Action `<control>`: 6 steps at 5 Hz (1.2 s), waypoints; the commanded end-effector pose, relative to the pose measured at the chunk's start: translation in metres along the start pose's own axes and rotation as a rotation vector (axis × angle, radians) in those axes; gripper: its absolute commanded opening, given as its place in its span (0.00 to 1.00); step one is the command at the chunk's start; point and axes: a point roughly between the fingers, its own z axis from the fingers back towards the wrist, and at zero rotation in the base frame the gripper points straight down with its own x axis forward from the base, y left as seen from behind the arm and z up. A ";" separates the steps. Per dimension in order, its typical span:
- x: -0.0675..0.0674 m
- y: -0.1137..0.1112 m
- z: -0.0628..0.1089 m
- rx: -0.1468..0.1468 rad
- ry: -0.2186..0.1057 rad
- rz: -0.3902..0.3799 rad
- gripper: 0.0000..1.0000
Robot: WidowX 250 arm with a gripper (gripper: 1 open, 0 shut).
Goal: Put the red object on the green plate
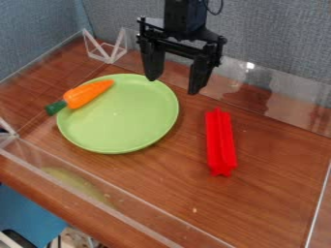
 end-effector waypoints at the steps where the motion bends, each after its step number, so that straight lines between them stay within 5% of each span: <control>1: -0.002 -0.005 -0.019 -0.007 0.016 0.073 1.00; 4: 0.016 -0.051 -0.072 -0.082 -0.055 0.383 1.00; 6: 0.033 -0.048 -0.078 -0.089 -0.082 0.523 1.00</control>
